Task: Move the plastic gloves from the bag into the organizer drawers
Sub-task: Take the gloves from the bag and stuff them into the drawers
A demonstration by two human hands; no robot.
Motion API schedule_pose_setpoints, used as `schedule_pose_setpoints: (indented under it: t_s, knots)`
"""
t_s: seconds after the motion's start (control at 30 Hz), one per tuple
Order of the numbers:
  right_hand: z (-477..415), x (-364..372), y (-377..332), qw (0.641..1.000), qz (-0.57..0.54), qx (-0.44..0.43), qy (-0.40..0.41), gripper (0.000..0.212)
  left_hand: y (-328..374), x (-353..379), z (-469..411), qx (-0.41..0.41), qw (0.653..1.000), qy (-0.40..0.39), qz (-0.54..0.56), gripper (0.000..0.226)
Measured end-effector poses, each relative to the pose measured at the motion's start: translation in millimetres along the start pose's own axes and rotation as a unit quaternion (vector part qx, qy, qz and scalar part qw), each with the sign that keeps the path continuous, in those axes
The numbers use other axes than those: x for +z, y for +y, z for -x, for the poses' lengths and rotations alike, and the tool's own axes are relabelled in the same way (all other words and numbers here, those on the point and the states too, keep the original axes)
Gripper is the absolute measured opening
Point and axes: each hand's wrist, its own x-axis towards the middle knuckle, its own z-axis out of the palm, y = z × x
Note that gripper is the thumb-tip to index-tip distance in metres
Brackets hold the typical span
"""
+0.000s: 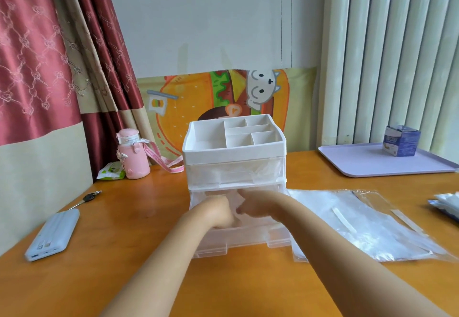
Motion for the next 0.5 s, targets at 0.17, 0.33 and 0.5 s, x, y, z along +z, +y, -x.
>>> schedule_pose_setpoints:
  t_s: [0.17, 0.33, 0.5]
  knots:
    - [12.7, -3.6, 1.9, 0.992, -0.117, -0.007, 0.048, 0.044, 9.0, 0.5, -4.2, 0.052, 0.998, -0.018, -0.042, 0.031]
    - [17.5, -8.3, -3.0, 0.997, -0.065, 0.033, 0.033, 0.043, 20.0, -3.2, -9.5, -0.011, 0.991, -0.054, -0.120, 0.059]
    - [16.5, -12.5, -3.6, 0.998, 0.020, 0.056, 0.025, 0.040, 24.9, -5.5, -17.2, -0.033, 0.983, -0.072, -0.163, 0.063]
